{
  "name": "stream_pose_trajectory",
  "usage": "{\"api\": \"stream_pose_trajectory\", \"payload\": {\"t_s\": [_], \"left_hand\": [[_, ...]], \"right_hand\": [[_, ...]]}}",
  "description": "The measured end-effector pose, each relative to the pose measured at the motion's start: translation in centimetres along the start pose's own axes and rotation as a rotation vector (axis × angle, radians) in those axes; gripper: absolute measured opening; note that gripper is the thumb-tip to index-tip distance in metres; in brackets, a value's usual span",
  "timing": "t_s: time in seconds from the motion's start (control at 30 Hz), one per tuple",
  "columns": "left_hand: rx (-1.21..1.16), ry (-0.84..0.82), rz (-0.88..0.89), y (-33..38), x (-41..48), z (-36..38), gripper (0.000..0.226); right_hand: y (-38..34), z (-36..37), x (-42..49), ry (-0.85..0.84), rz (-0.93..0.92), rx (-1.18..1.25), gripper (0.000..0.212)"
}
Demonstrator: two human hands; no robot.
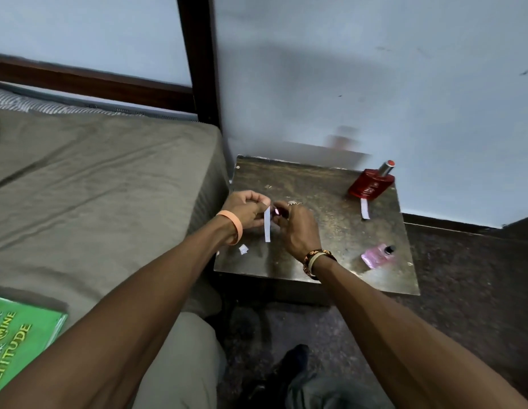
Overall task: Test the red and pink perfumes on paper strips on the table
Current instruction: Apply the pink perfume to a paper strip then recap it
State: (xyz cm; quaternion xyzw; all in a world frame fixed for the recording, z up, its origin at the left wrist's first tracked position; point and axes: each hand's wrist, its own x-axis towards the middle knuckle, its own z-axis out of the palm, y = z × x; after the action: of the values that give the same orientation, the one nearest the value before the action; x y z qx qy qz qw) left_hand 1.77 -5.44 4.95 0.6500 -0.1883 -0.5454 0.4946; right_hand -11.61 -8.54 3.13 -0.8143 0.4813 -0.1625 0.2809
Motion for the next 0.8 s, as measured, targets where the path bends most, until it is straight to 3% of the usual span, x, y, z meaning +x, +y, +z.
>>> {"api": "stream_pose_trajectory", "payload": {"t_s": [0.23, 0.43, 0.8], "left_hand": [[-0.010, -0.168, 0.097, 3.0, -3.9, 10.2, 0.011], [0.022, -0.287, 0.085, 1.5, -5.4, 17.7, 0.009], [0.110, -0.344, 0.028, -2.0, -4.9, 20.4, 0.007]], "right_hand": [[4.3, -9.0, -2.9, 0.196, 0.076, -0.019, 0.036], [9.0, -14.3, -6.4, 0.234, 0.158, -0.095, 0.053], [12.6, -14.4, -8.8, 0.187, 0.202, -0.031, 0.046]]}}
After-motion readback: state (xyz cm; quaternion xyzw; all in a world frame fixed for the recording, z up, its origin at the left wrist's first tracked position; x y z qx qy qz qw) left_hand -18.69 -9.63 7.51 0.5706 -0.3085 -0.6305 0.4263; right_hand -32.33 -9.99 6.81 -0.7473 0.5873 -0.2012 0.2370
